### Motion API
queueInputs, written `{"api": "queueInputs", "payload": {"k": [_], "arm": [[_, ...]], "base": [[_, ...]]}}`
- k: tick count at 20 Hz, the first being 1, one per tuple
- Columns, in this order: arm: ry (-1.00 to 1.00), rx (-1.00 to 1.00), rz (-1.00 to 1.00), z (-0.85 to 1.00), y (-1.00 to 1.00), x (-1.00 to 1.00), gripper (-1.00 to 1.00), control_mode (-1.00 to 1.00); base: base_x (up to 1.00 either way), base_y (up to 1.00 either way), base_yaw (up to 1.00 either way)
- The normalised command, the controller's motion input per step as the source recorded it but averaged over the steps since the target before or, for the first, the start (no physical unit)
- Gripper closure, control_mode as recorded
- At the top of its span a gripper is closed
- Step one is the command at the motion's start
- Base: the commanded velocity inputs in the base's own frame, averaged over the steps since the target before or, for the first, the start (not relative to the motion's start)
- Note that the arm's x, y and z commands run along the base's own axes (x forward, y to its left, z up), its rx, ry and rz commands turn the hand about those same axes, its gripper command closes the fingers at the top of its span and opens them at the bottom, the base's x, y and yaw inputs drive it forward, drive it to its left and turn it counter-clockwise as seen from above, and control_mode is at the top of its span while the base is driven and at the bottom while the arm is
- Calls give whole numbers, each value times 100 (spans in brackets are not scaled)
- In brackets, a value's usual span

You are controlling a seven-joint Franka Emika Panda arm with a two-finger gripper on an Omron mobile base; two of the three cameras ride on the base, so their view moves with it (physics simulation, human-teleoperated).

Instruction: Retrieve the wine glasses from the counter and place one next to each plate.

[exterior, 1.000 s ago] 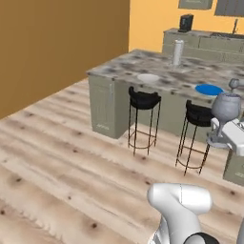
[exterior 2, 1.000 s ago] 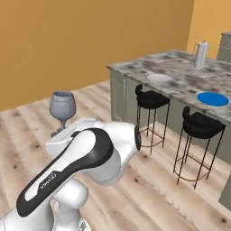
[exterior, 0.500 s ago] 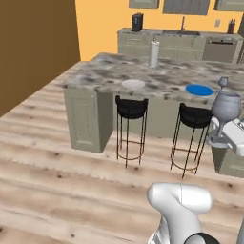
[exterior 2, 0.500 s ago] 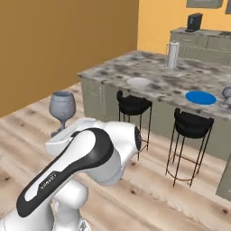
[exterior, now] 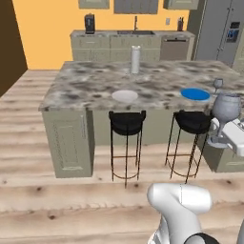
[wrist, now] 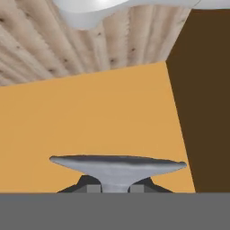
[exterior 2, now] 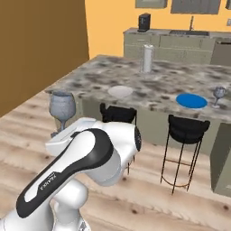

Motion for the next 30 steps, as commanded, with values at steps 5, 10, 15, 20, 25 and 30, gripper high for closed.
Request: {"api": "queueInputs", "payload": {"k": [5,10,15,20,25,30], "arm": [[0,0,0,0,0,0,100,100],[0,0,0,0,0,0,100,100],[0,0,0,0,0,0,100,100],[0,0,0,0,0,0,100,100],[0,0,0,0,0,0,100,100],[0,0,0,0,0,0,100,100]], "base": [[100,83,-37],[100,-7,9],[100,-25,13],[100,-6,0],[100,0,-14],[74,-4,-14]]}}
